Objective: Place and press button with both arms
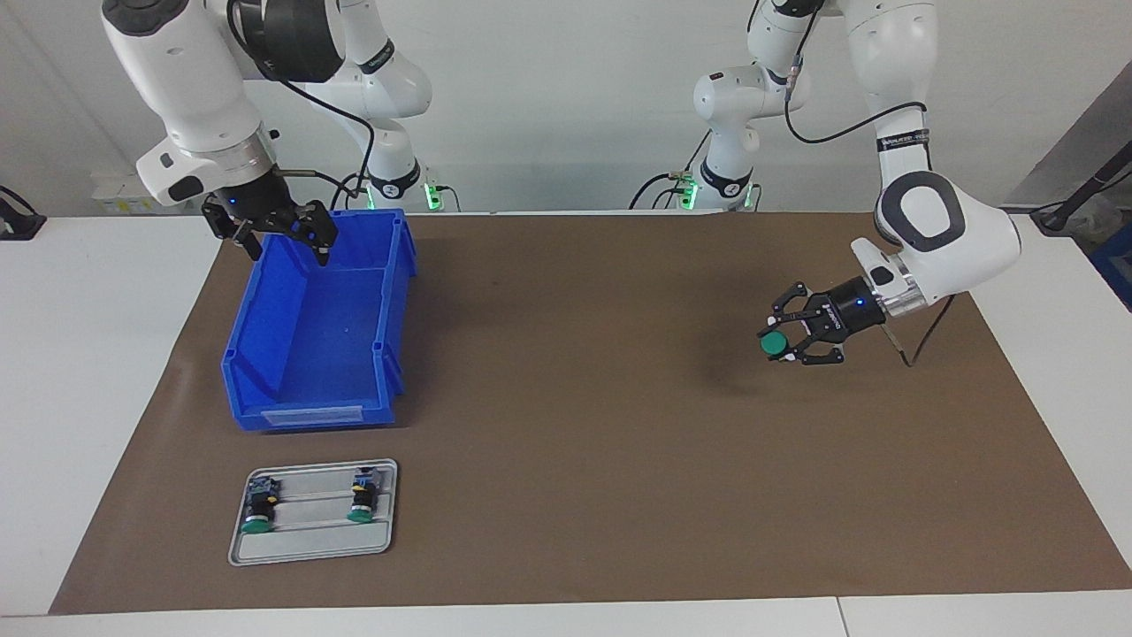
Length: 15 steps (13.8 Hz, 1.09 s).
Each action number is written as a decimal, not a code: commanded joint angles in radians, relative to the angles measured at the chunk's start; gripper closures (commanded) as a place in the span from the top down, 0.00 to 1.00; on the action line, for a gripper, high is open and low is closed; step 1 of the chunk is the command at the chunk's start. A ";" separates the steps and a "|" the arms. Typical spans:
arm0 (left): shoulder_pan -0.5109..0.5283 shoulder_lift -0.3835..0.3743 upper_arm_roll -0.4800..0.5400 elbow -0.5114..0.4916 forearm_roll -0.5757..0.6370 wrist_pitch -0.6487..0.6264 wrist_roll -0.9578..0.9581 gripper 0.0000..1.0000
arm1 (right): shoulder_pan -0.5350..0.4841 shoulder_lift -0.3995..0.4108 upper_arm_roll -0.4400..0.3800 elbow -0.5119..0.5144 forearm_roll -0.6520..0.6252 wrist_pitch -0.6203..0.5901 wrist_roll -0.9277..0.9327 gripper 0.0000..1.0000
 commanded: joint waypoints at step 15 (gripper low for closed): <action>0.003 -0.003 -0.013 -0.374 -0.678 -0.182 0.722 0.09 | -0.006 -0.020 0.007 -0.020 0.008 0.018 -0.022 1.00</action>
